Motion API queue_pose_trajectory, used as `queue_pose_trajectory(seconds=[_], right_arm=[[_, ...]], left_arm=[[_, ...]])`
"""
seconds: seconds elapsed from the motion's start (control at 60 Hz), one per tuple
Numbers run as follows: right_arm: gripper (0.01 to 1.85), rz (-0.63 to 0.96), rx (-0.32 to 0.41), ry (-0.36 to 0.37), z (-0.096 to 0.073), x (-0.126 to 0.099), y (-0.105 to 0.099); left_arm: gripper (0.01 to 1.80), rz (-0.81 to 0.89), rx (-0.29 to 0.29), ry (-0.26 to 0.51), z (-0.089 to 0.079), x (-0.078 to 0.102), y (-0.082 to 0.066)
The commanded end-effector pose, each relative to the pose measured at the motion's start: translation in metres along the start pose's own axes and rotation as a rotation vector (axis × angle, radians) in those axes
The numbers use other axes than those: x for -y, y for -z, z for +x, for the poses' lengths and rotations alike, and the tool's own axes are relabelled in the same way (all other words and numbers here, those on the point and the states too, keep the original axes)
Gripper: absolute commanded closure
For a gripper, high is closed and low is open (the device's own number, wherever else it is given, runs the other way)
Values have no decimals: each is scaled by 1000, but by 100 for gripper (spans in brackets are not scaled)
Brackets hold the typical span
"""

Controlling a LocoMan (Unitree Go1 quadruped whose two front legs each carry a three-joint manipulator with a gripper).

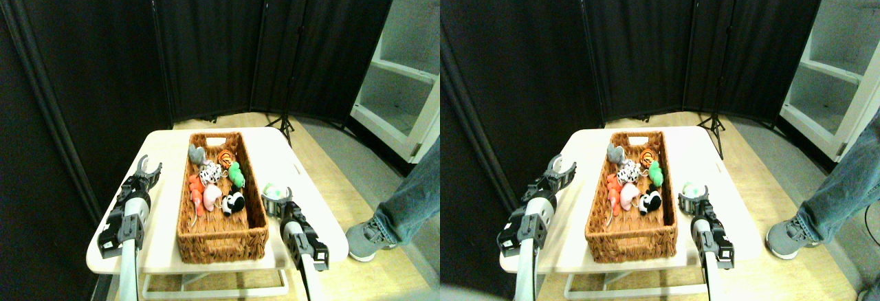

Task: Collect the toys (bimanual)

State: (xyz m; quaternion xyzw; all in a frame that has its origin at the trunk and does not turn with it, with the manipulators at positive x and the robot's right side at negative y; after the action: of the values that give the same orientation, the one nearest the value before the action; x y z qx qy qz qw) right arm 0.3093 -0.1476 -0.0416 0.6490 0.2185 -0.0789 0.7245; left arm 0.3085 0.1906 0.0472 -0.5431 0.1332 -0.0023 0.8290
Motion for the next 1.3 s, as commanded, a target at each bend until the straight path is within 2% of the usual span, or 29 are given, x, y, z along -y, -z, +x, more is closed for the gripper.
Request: queue_pose_trajectory(seconds=[0.017,0.083,0.1,0.217,0.367,0.483,0.667,0.917,1.117,1.3], right_arm=[[152,39,68,58,3,6,1],[184,13,110,47,1,3,2],[185,14,113,45,0,2,2],[183,2,118,32,-4,-7,0],[185,-6,136,6,-8,-17,-3],[185,-55,145,-46,-14,-35,-3],[181,-129,76,-144,-27,-74,1],[183,-216,0,-217,-44,-124,20],[182,-250,-49,-250,-47,-143,42],[179,-252,-95,-271,-45,-149,64]], left_arm=[[155,2,-5,44,3,7,1],[156,6,-9,50,3,7,2],[156,8,-9,51,3,8,2],[157,-9,6,43,3,9,2],[158,-13,-4,48,3,8,3],[159,-15,-6,54,3,9,4],[161,-16,7,55,0,8,4],[160,-23,17,61,-4,2,2],[161,-25,29,68,-8,1,1],[160,-22,28,76,-12,1,-1]])
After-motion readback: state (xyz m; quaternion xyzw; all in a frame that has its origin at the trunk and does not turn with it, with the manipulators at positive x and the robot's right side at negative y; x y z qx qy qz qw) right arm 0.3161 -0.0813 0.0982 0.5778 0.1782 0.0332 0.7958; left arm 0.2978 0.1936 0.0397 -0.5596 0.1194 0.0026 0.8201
